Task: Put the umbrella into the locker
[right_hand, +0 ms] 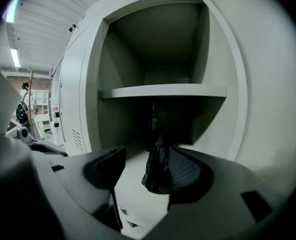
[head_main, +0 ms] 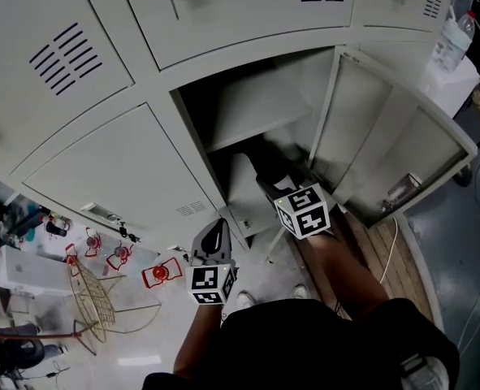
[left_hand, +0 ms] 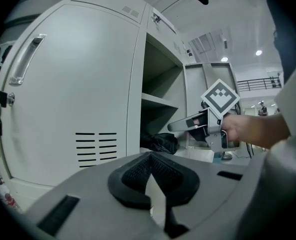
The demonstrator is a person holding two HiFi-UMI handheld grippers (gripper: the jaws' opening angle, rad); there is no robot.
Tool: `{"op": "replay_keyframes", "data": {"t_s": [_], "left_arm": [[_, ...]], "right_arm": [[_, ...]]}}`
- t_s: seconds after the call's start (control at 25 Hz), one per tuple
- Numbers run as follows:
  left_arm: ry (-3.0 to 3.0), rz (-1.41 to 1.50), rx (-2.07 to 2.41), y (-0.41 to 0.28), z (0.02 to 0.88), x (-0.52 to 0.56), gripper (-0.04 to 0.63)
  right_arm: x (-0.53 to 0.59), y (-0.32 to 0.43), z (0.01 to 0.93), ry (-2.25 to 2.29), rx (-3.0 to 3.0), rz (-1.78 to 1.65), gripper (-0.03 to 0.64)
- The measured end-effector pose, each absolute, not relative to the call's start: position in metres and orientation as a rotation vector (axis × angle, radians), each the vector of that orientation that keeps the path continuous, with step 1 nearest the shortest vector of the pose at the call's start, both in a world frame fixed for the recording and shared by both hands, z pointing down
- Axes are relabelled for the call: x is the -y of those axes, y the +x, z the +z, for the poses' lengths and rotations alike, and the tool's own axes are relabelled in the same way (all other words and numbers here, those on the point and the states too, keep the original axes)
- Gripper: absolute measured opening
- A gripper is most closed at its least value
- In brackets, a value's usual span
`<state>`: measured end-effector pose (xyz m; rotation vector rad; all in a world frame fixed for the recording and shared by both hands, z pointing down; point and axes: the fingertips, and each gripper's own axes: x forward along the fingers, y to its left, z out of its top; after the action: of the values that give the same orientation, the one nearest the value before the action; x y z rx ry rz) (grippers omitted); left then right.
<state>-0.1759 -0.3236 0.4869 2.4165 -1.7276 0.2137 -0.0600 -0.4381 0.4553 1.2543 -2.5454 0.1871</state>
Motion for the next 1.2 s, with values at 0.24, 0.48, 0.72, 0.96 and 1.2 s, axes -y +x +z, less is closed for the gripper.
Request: {"op": "replay_keyframes", "data": {"t_s": [0.24, 0.48, 0.72, 0.96, 1.2], "left_arm": [[2.435, 0.196, 1.732, -0.172, 0.481, 0.320, -0.003], [2.432, 0.198, 1.729, -0.170, 0.477, 0.317, -0.003], [2.438, 0.195, 1.723, -0.168, 0.475, 0.312, -0.003], [2.452, 0.163, 1.734, -0.167, 0.471, 0.309, -0.003], [2.454, 0.154, 1.736, -0.166, 0.467, 0.308, -0.003]], "right_arm": [[0.420, -0.050, 0.451, 1.291, 2.559, 0.168, 0.190], [0.404, -0.042, 0.456, 1.314, 2.558, 0.166, 0.086], [0.389, -0.037, 0.458, 1.349, 2.545, 0.138, 0.000], [0.372, -0.032, 0.461, 1.385, 2.558, 0.125, -0.003], [0.359, -0.033, 0.462, 1.379, 2.552, 0.067, -0.003]]}}
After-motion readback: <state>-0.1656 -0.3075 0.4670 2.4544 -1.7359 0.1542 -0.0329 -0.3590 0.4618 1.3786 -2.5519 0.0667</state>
